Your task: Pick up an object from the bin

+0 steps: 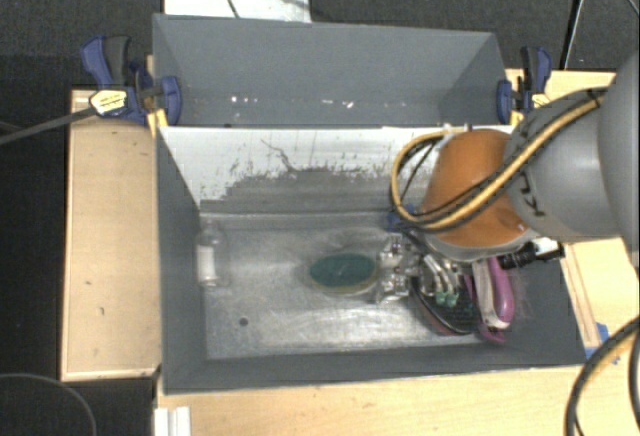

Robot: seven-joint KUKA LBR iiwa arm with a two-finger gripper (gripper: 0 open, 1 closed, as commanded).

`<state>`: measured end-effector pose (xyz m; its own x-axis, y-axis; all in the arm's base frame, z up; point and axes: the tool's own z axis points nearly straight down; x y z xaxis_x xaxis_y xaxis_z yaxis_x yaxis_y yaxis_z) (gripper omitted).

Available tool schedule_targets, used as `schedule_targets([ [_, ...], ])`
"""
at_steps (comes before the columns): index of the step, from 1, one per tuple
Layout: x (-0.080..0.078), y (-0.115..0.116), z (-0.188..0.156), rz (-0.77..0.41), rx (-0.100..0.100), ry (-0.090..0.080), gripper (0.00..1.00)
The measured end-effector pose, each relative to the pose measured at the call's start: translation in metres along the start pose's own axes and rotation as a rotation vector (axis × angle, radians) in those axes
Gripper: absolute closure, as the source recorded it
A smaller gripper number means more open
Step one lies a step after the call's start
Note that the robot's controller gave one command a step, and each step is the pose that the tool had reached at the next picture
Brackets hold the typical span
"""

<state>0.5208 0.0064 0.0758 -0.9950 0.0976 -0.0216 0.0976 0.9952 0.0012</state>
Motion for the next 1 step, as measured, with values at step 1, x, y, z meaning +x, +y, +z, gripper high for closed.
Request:
schedule_targets([
  [1,0.0018,-0.0156,-0.1295,-0.066,0.000,0.012,1.00],
])
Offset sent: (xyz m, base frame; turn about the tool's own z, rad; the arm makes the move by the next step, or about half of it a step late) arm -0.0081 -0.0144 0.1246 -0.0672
